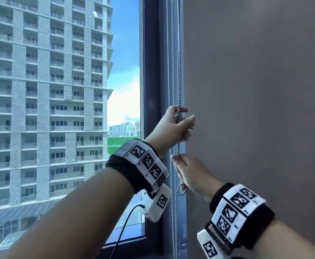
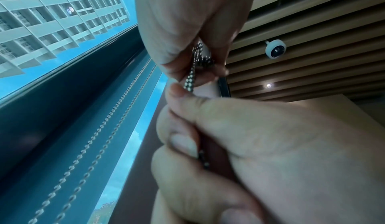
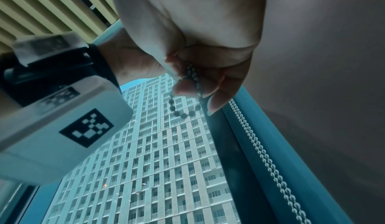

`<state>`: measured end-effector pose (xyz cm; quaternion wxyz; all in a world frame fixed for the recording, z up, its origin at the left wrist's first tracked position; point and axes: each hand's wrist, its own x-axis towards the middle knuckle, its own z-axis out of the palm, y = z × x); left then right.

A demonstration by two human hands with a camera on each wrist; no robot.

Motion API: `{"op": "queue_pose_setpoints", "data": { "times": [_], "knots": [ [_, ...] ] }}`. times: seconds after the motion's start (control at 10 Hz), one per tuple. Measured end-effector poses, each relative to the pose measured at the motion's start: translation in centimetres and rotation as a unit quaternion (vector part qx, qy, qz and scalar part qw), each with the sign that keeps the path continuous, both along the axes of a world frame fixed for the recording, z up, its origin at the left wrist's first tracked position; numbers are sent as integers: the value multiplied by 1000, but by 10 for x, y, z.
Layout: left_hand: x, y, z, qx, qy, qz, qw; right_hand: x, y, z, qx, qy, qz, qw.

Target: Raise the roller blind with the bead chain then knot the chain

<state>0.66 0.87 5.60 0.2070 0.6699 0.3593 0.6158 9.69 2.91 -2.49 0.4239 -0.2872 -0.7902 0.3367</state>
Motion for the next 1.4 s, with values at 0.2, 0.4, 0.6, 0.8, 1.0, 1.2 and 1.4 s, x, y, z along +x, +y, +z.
{"op": "queue_pose_setpoints", "data": {
  "times": [0.2, 0.4, 0.6, 0.8, 1.0, 1.2, 1.4],
  "knots": [
    [6, 5, -2, 14, -19, 29, 999, 5, 1, -2, 8, -9, 9, 1000],
    [8, 0, -1, 35, -30, 37, 998, 7, 3, -1, 40, -9, 16, 999],
    [14, 0, -3, 1, -56, 25, 998, 8, 6, -3, 36, -18, 35, 999],
    [17, -3, -16, -7, -94, -7, 996, 14, 10, -1, 56, -13, 20, 998],
    [11, -15, -28, -19, -84, 8, 996, 21, 8, -4, 94, -13, -29, 995],
    [-13, -41, -36, -43, -1, 85, 995, 15, -4, -14, 55, 22, -31, 998],
    [-60, -82, -41, -46, 37, 154, 986, -2, -16, -22, 119, 103, -106, 982]
  ]
}}
